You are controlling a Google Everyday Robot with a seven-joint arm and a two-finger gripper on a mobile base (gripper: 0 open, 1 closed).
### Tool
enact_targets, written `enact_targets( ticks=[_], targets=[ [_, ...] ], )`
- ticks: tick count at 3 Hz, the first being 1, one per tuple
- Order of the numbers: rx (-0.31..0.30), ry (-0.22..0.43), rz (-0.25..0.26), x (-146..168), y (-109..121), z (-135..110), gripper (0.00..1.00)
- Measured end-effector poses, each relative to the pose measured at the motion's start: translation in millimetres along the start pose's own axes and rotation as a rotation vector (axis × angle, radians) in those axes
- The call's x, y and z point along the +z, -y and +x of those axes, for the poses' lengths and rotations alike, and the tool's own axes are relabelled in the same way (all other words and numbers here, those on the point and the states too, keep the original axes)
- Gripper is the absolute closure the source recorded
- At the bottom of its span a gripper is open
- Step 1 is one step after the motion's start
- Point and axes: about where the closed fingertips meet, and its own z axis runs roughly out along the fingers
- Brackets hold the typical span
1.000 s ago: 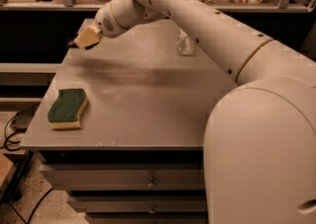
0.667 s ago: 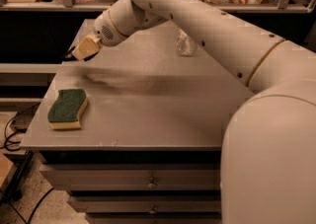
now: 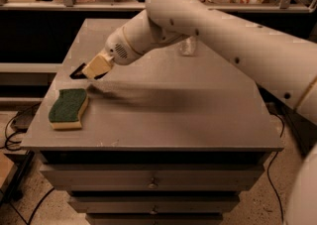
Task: Move rxbar chocolate near sponge
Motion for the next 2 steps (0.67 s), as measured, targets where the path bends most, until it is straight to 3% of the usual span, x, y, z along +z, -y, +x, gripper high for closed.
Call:
enact_targets(
  ticks=[1,2],
  targets=[
    [0.013,0.011,0.017,-15.2,-9.0,15.2,0.36],
    [0.009,0.033,0.027,-28.6,-16.8,23.4,0.05]
  ],
)
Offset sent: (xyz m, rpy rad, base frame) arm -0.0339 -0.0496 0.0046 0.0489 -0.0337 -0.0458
